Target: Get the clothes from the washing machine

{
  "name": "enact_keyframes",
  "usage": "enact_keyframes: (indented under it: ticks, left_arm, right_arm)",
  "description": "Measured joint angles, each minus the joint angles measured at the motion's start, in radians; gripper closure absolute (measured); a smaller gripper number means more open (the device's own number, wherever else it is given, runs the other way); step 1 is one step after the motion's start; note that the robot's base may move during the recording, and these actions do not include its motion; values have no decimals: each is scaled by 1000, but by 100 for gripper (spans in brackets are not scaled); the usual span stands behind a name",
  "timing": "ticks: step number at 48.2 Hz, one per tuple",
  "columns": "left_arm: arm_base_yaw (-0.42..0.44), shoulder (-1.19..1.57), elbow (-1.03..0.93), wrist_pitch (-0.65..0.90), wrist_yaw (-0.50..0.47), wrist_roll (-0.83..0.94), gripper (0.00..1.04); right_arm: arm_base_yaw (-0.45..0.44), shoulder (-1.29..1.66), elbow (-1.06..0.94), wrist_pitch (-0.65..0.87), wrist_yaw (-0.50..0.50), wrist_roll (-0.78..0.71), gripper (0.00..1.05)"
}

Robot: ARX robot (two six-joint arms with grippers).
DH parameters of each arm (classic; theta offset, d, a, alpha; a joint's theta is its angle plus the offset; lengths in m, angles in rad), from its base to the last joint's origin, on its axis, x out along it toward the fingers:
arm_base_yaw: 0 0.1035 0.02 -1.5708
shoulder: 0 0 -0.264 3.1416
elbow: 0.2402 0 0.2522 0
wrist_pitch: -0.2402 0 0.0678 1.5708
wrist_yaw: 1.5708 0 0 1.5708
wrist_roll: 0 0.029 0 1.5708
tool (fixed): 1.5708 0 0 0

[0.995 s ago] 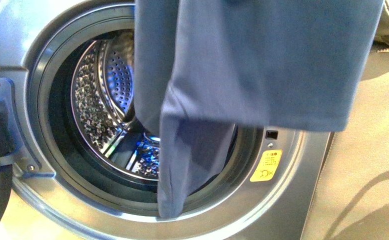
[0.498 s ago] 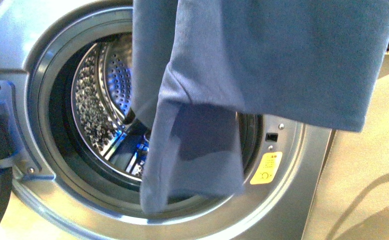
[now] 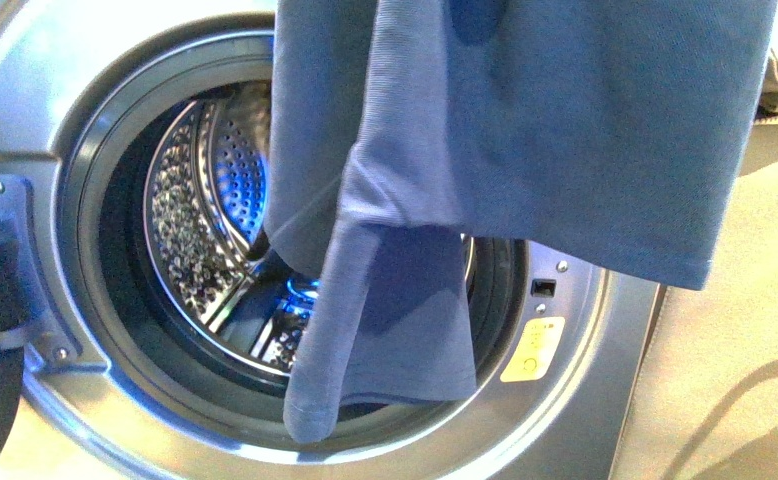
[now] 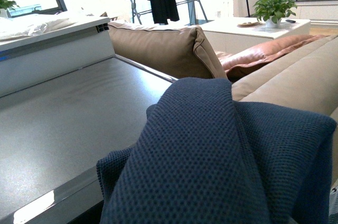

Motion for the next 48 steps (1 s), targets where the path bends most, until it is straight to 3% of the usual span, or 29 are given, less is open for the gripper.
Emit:
enact_keyframes:
  ticks: [6,18,29,48]
  left_arm:
    - [0,0,0,0,1,0,92]
    - [0,0,0,0,1,0,92]
    - [0,0,0,0,1,0,92]
    - [0,0,0,0,1,0,92]
  right_arm:
    - [89,173,187,69,58,21,8]
    - [270,375,526,-30,141,-112,8]
    - [327,586,736,-109,200,-270,8]
    - [428,761,873,-189,209,-334,8]
